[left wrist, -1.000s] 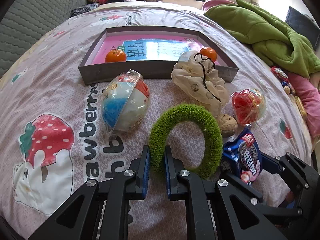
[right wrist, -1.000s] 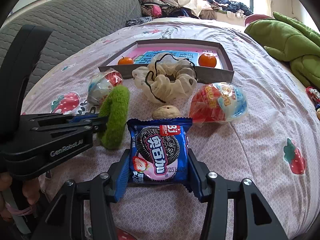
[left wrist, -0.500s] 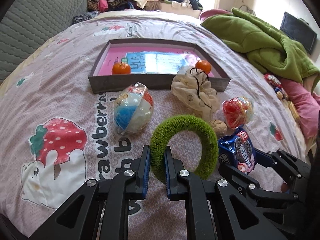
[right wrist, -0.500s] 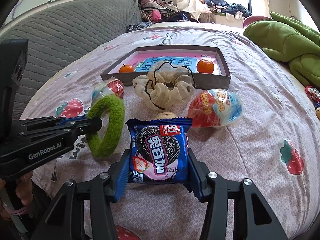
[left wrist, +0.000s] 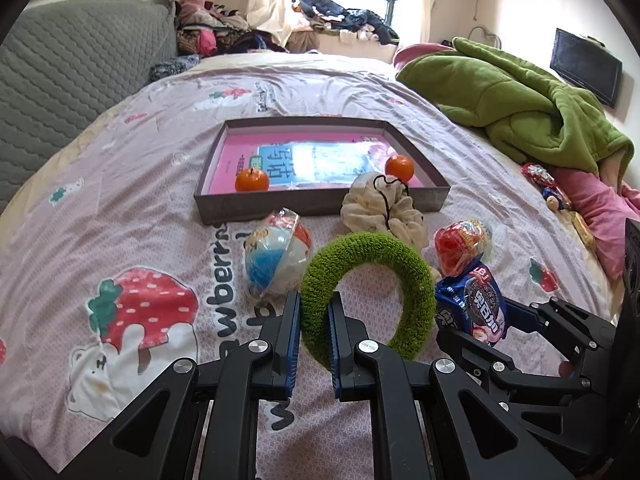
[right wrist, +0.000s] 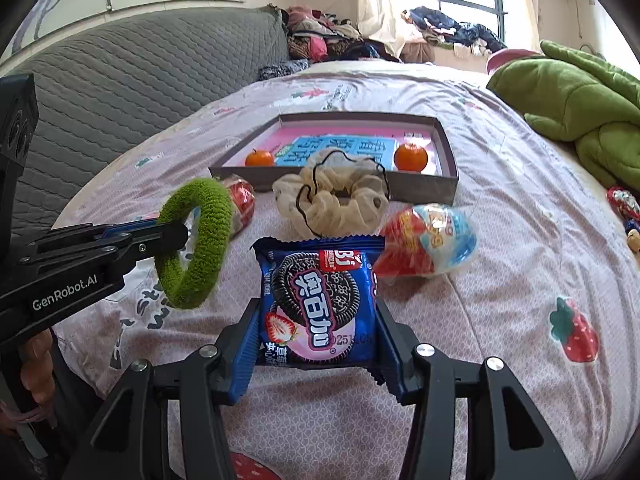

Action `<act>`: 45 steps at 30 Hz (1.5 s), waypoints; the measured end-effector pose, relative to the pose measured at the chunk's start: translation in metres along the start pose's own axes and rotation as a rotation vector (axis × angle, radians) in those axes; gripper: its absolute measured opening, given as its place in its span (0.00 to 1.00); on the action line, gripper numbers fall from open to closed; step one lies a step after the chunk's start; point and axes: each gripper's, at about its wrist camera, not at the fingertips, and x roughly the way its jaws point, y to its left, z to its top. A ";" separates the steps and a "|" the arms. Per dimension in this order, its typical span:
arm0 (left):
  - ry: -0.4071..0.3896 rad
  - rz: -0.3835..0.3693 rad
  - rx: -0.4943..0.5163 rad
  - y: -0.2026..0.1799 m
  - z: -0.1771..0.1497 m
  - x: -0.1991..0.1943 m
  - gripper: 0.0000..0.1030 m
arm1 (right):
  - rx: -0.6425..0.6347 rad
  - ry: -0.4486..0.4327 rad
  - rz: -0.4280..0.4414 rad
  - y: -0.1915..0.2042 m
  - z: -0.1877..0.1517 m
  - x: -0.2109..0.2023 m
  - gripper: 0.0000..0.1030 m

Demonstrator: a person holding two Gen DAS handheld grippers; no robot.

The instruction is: Organize objects

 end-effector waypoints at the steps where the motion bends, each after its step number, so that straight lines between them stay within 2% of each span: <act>1: -0.004 0.001 0.001 0.000 0.000 -0.001 0.12 | -0.003 -0.007 0.003 0.000 0.001 -0.001 0.51; 10: -0.003 -0.004 -0.021 0.007 0.002 -0.003 0.12 | -0.010 -0.024 0.005 0.003 0.003 -0.004 0.51; 19: -0.053 0.003 -0.025 0.012 0.010 -0.014 0.12 | -0.010 -0.064 0.013 0.002 0.017 -0.013 0.51; 31: -0.105 -0.033 -0.020 0.010 0.023 -0.023 0.12 | -0.019 -0.135 -0.007 0.000 0.050 -0.023 0.51; 45: -0.190 -0.037 0.021 0.014 0.053 -0.038 0.12 | -0.031 -0.180 -0.002 -0.002 0.074 -0.026 0.51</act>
